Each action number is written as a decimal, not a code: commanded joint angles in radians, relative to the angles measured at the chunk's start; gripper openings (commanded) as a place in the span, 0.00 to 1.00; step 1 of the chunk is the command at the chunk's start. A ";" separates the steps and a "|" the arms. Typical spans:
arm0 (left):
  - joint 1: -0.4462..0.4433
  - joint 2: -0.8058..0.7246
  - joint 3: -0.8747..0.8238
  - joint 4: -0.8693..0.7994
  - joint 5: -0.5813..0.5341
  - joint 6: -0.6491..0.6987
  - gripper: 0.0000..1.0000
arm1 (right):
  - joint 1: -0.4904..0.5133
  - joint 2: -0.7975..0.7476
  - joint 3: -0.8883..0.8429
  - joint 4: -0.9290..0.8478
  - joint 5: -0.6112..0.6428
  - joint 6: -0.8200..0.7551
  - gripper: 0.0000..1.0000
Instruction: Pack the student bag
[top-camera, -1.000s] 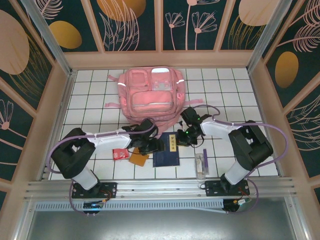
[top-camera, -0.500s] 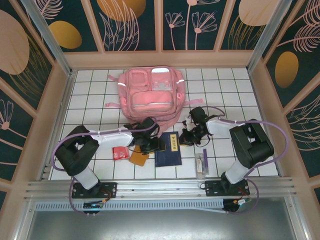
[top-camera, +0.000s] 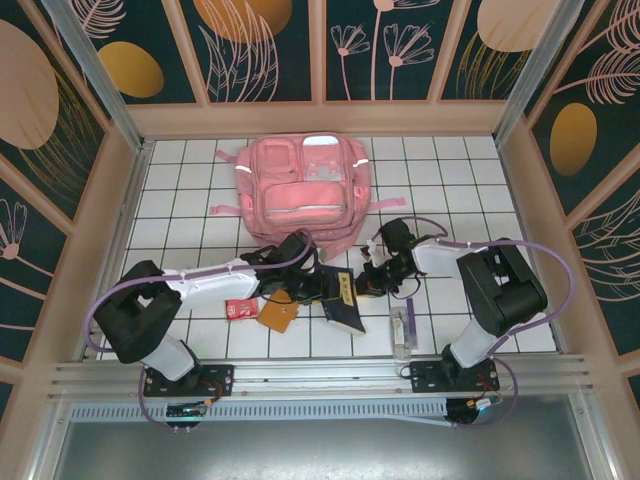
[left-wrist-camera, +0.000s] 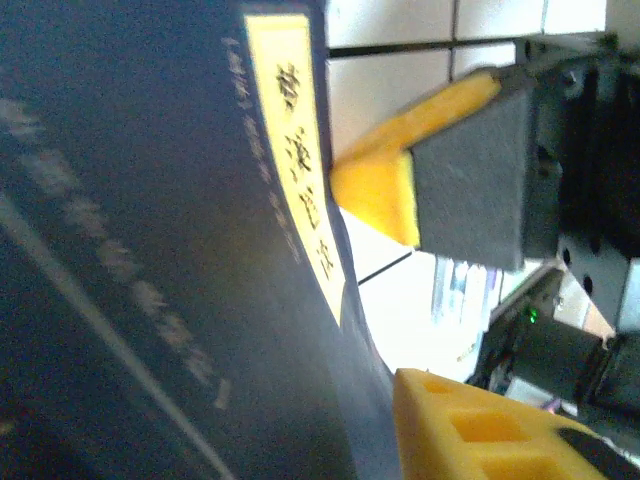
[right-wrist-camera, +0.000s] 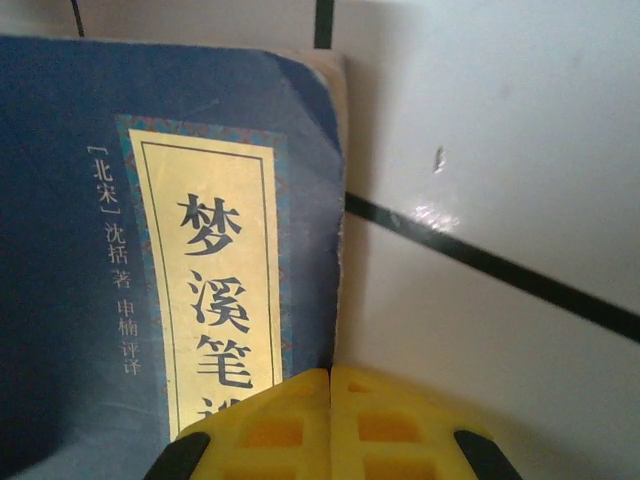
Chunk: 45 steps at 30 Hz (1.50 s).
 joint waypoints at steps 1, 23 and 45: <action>-0.005 0.033 0.039 -0.031 -0.083 -0.019 0.30 | 0.026 -0.004 -0.022 0.004 -0.037 0.004 0.01; 0.188 -0.311 0.151 -0.076 -0.212 -0.281 0.00 | 0.239 -0.653 -0.009 0.184 0.404 0.740 0.79; 0.250 -0.265 0.017 0.200 -0.067 -0.497 0.24 | 0.284 -0.542 0.008 0.460 0.668 1.505 0.05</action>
